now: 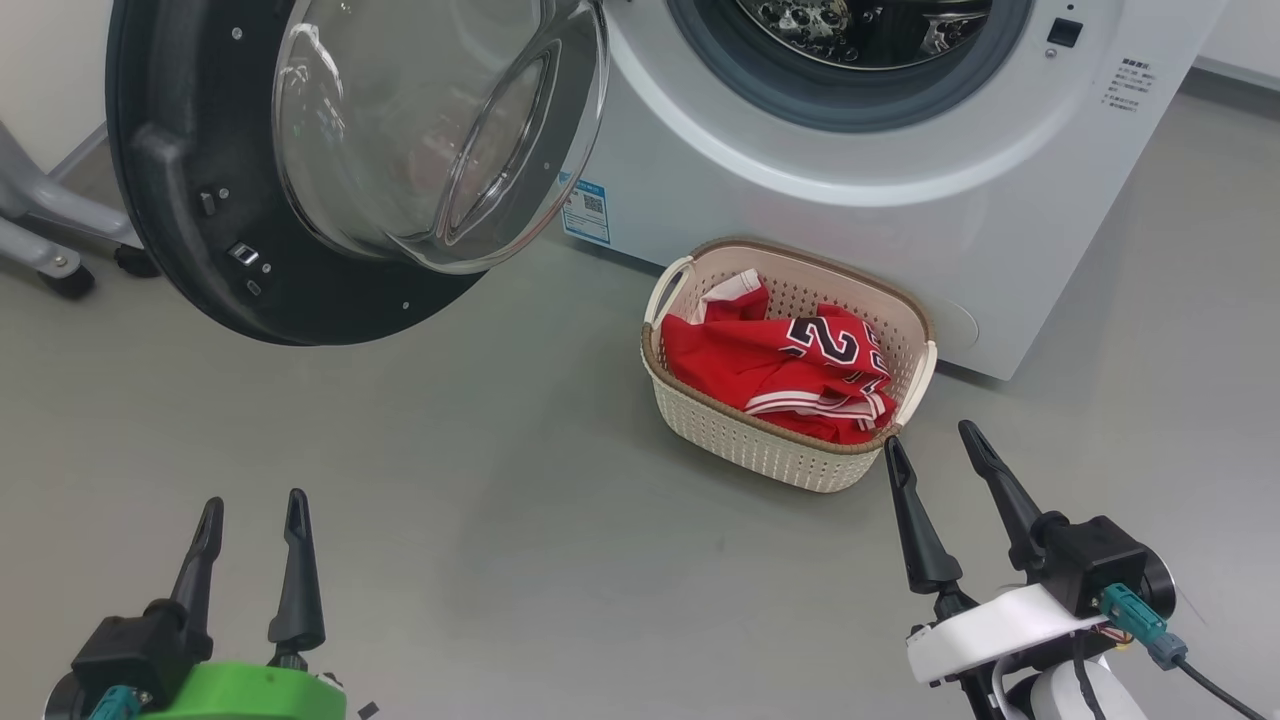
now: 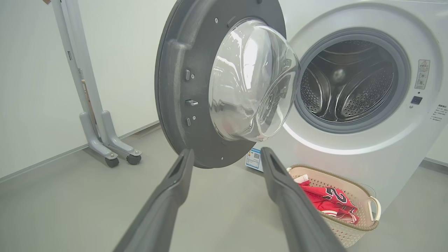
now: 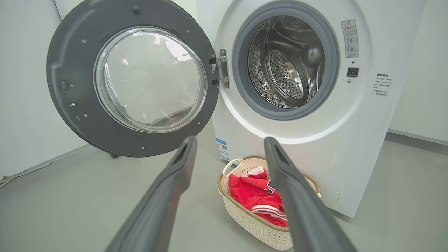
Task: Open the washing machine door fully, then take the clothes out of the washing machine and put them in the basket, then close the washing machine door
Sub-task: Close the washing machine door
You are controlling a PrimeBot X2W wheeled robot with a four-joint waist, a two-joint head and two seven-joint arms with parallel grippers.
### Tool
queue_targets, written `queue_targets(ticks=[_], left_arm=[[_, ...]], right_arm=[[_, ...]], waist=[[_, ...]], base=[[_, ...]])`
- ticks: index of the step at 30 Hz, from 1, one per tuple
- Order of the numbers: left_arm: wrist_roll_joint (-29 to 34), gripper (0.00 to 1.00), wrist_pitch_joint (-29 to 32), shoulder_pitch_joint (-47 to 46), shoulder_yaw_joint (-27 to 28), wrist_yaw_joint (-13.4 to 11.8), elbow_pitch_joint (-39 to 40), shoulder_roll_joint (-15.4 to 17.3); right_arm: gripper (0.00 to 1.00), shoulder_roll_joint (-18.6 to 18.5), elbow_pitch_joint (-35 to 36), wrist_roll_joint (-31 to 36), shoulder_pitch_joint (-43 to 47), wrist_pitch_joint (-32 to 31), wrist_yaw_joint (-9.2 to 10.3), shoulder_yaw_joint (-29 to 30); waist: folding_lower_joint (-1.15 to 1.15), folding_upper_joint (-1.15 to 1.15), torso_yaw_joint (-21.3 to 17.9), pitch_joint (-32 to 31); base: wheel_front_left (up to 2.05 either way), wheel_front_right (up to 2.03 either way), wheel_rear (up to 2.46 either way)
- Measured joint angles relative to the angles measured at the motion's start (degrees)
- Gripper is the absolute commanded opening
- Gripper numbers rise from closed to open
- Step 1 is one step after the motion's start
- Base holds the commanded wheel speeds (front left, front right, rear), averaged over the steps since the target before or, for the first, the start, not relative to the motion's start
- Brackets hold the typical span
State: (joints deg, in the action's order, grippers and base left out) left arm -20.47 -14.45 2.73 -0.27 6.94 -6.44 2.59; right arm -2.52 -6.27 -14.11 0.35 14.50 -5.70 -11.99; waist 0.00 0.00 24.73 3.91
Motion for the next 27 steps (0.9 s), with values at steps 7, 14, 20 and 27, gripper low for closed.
queue_targets(ticks=[7,14,20,27], left_arm=[[0.0,1.00,0.0,0.2,0.0,0.0,0.0,0.0],[0.1,1.00,0.0,0.3,-0.1,0.0,0.0,0.0],[0.1,1.00,0.0,1.1,0.0,0.0,0.0,0.0],[0.0,1.00,0.0,1.1,0.0,0.0,0.0,0.0]], right_arm=[[1.00,0.0,0.0,-0.3,0.0,0.0,-0.21,-0.1],[1.00,0.0,-0.1,-0.4,0.0,0.0,-0.21,-0.1],[1.00,0.0,-0.3,-0.4,0.0,0.0,-0.22,-0.2],[1.00,0.0,-0.5,-0.4,0.0,0.0,-0.22,-0.4]], waist=[[0.00,0.00,0.5,-0.1],[0.00,0.00,1.2,0.0],[0.00,0.00,1.6,0.0],[0.00,0.00,1.4,0.1]], base=[[0.00,0.00,0.00],[0.00,0.00,0.00],[0.00,0.00,0.00],[0.00,0.00,0.00]])
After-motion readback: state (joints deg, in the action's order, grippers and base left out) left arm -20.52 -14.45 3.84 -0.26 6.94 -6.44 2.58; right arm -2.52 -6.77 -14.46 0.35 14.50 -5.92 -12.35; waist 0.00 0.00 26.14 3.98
